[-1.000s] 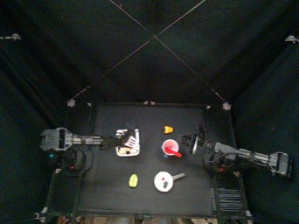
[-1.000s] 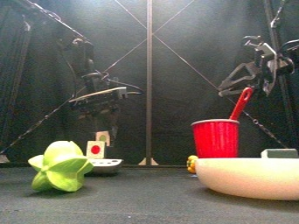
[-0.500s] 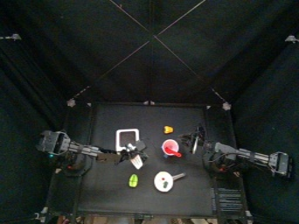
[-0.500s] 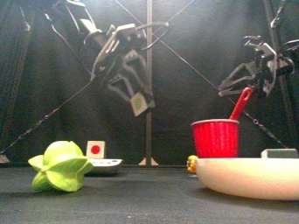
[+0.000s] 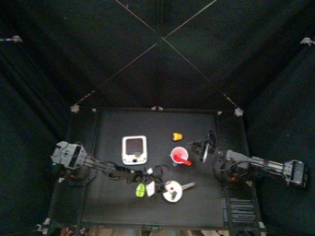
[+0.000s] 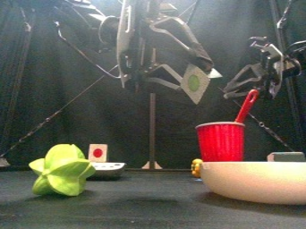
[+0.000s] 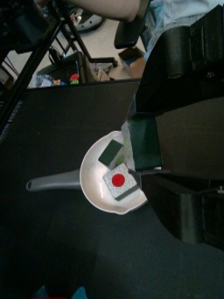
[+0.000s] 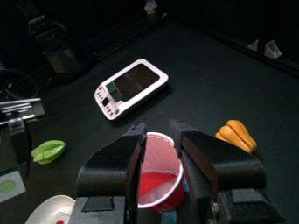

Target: Place sushi piece in pan

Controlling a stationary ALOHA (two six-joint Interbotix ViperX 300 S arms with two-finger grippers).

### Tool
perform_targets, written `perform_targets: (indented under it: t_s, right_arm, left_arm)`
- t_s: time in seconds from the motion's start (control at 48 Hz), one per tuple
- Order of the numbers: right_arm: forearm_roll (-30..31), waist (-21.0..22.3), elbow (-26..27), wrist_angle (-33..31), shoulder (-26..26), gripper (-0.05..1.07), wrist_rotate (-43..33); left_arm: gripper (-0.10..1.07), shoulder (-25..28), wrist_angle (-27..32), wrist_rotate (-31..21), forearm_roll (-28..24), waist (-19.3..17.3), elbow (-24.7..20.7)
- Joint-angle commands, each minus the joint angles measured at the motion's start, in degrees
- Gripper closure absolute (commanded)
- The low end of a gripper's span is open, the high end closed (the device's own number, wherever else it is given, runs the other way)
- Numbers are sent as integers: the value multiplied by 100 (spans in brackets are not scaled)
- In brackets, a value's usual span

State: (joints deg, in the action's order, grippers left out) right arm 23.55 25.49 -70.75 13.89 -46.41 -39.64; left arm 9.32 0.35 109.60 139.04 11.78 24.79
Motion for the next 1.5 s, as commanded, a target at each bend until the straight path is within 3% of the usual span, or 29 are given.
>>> perform_targets:
  t_s: [0.0, 0.333, 0.792, 1.479]
  right_arm:
    - [0, 9, 62, 26, 18, 32, 0]
    - [-9, 9, 62, 26, 18, 32, 0]
    - [-18, 9, 62, 18, 18, 32, 0]
    - [-9, 9, 62, 18, 18, 32, 0]
  left_arm:
    - [30, 105, 70, 9, -105, 35, -290]
    - [26, 571, 88, 9, -396, 114, -536]
    - [2, 615, 9, 0, -396, 114, -571]
    - [2, 536, -404, 0, -387, 114, -562]
